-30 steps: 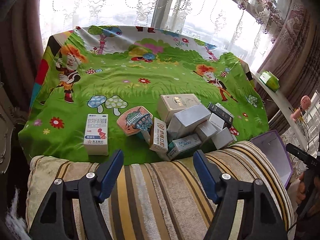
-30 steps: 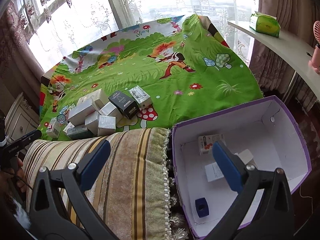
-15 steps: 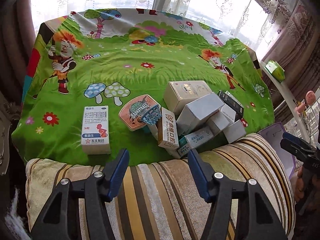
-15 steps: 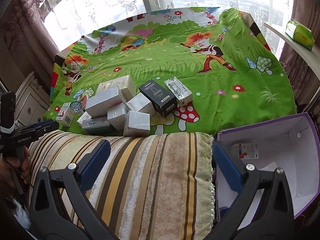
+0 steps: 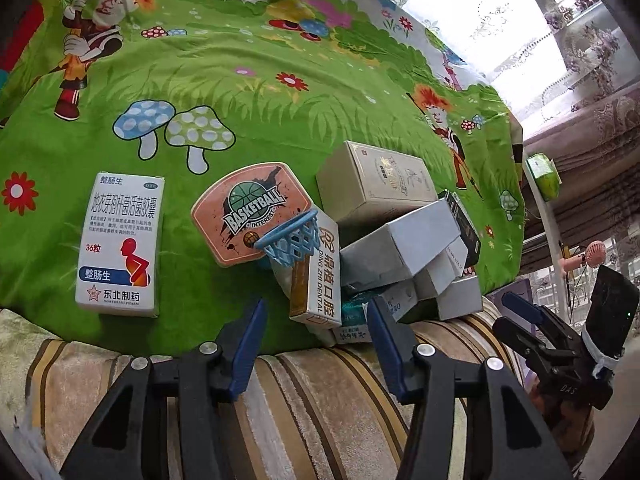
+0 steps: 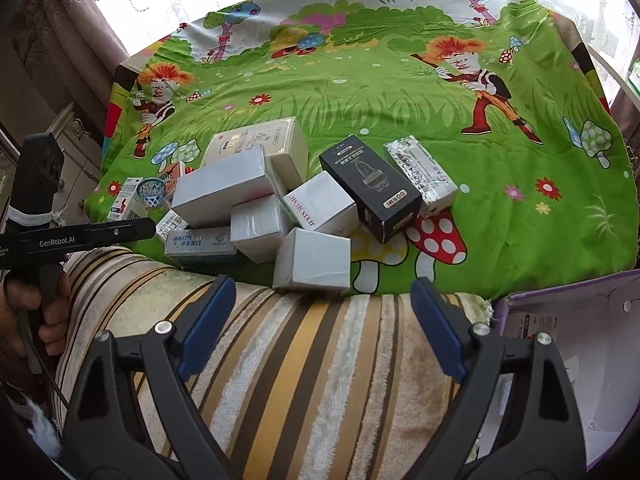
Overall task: Organize rigid objects
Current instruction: 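Grasp the tall tan box with left tool while right tool grasps a small white box, then carry both boxes over the purple-rimmed box and open both tools to drop them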
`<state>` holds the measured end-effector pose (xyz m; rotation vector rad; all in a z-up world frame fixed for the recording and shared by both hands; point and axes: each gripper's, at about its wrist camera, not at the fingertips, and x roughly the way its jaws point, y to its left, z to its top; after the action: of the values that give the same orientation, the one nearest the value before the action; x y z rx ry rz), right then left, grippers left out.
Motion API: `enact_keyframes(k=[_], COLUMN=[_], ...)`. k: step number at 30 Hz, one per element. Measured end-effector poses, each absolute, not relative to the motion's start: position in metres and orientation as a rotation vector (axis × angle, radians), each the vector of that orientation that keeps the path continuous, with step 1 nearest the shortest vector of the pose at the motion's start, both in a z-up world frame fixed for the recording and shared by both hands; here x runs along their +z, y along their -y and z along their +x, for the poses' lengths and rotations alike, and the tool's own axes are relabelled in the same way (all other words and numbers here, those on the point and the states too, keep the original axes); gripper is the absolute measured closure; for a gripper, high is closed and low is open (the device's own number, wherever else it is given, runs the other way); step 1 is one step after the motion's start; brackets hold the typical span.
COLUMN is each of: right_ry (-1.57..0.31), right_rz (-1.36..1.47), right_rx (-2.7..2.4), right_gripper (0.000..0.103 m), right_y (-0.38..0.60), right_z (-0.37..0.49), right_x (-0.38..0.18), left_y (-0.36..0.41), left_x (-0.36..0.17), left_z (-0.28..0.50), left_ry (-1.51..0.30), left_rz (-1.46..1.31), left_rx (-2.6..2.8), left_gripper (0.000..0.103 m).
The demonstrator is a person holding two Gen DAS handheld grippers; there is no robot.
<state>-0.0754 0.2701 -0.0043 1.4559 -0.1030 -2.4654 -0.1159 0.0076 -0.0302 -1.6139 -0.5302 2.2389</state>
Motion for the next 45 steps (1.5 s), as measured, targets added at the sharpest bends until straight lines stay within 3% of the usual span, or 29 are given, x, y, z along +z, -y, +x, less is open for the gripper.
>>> enact_keyframes(k=[6,12,15,16,22,45], right_ry=[0.076,0.119,0.135,0.136,0.143,0.178], right_rz=[1.494,1.538,1.547,1.547,1.508,1.344], right_rx=[-2.418,-2.364,-2.345,-2.342,-2.368,-2.580], right_gripper=[0.014,0.026,0.043,0.055,0.055,0.056], right_y=[-0.261,-0.260,-0.261,-0.260,-0.263,-0.298], right_z=[-0.092,-0.105,-0.107,-0.107,-0.101,-0.033], right_x=[-0.015,-0.026,-0.029,-0.030,-0.024,0.017], left_y=[-0.009,-0.011,-0.010,-0.010,-0.008,-0.046], left_x=[-0.042,-0.048,-0.049,-0.048,-0.040,0.029], left_z=[-0.125,-0.129,-0.129,-0.128,-0.122,-0.045], left_ry=[0.622,0.635,0.640,0.639,0.641,0.433], left_rz=[-1.657,-1.683,-1.686,-1.679,-1.635,-1.297], left_rx=[2.162,2.132,2.130,2.134,2.178,2.384], left_gripper=[0.054,0.070,0.077,0.080,0.085,0.085])
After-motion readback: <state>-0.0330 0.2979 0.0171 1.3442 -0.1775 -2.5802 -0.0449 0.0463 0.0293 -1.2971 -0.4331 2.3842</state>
